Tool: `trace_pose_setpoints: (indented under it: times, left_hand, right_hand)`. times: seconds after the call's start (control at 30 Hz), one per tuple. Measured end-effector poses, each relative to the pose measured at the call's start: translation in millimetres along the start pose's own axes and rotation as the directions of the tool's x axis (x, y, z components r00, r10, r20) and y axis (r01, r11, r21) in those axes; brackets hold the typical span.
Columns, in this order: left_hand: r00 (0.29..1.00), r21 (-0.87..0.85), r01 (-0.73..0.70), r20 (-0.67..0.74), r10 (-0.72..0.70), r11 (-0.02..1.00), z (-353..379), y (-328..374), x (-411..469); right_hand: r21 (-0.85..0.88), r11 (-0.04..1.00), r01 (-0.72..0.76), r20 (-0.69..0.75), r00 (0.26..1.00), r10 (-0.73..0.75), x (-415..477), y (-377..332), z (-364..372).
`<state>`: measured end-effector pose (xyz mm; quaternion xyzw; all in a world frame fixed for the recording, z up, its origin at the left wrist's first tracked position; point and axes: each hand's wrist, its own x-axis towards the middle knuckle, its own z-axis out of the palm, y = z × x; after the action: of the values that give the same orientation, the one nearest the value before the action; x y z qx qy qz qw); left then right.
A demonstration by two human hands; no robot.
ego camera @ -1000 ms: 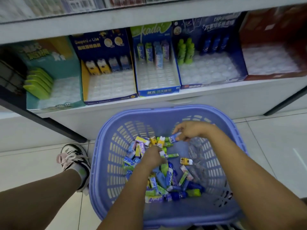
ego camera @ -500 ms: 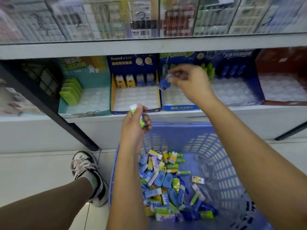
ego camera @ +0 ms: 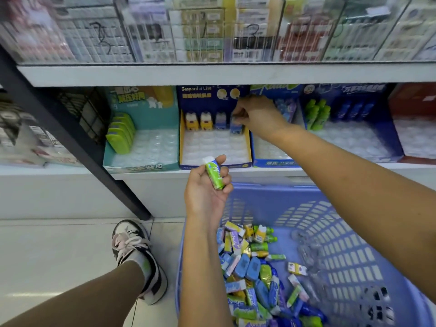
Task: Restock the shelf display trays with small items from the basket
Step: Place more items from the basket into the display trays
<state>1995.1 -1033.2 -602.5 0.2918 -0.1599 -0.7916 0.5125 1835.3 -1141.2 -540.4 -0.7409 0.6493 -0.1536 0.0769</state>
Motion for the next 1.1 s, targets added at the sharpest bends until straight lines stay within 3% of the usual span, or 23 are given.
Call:
trace_pose_setpoints:
  times: [0.2,0.33,0.4,0.43,0.53,0.73,0.8,0.83,0.87,0.93,0.97,1.03,1.1]
  left_hand:
    - [0.998,0.039,-0.05,-0.037,0.051,0.998,5,1,-1]
    - [0.995,0.085,-0.079,-0.048,0.083,0.993,13,2,-6]
    - [0.994,0.08,-0.077,-0.074,0.083,0.994,17,2,-7]
    - [0.993,0.069,-0.075,-0.084,0.081,0.995,19,2,-7]
    - [0.995,0.016,-0.051,-0.081,0.053,0.999,27,-2,-6]
    - [0.999,0.066,-0.03,0.029,0.028,0.997,52,-16,-8]
    - [0.992,0.278,-0.111,-0.021,0.122,0.954,56,-19,-6]
    - [0.978,0.467,-0.163,-0.041,0.206,0.869,55,-20,-5]
    - [0.949,0.681,-0.214,-0.024,0.313,0.7,52,-20,-3]
    - [0.882,0.944,-0.251,0.132,0.453,0.213,42,-21,2]
    - [0.879,0.97,-0.24,0.198,0.434,0.043,37,-22,5]
    - [0.914,0.969,-0.185,0.23,0.333,-0.161,27,-26,11]
    - [0.938,0.95,-0.143,0.219,0.268,-0.278,21,-30,13]
  right_hand:
    - [-0.101,0.995,0.001,0.04,0.999,0.003,6,-4,-3]
    - [-0.068,0.998,-0.009,0.095,0.995,0.016,-4,-10,-4]
    - [0.079,0.996,0.049,-0.008,0.999,-0.049,-30,-12,-3]
    - [0.234,0.97,0.067,-0.072,0.996,-0.052,-46,-13,-3]
    - [0.614,0.784,0.096,-0.097,0.994,-0.046,-97,-16,-7]
    - [0.6,0.782,0.17,-0.258,0.966,-0.013,-125,-11,-13]
    - [0.614,0.776,0.148,-0.313,0.948,0.067,-117,-2,-20]
    - [0.61,0.783,0.123,-0.344,0.931,0.122,-111,5,-25]
    - [0.589,0.803,0.088,-0.375,0.91,0.175,-104,13,-30]
    - [0.509,0.86,0.015,-0.409,0.884,0.227,-84,28,-40]
    - [0.473,0.881,-0.016,-0.4,0.887,0.23,-72,35,-43]
    - [0.405,0.909,-0.099,-0.337,0.908,0.249,-48,42,-43]
    - [0.34,0.926,-0.165,-0.246,0.934,0.257,-28,46,-40]
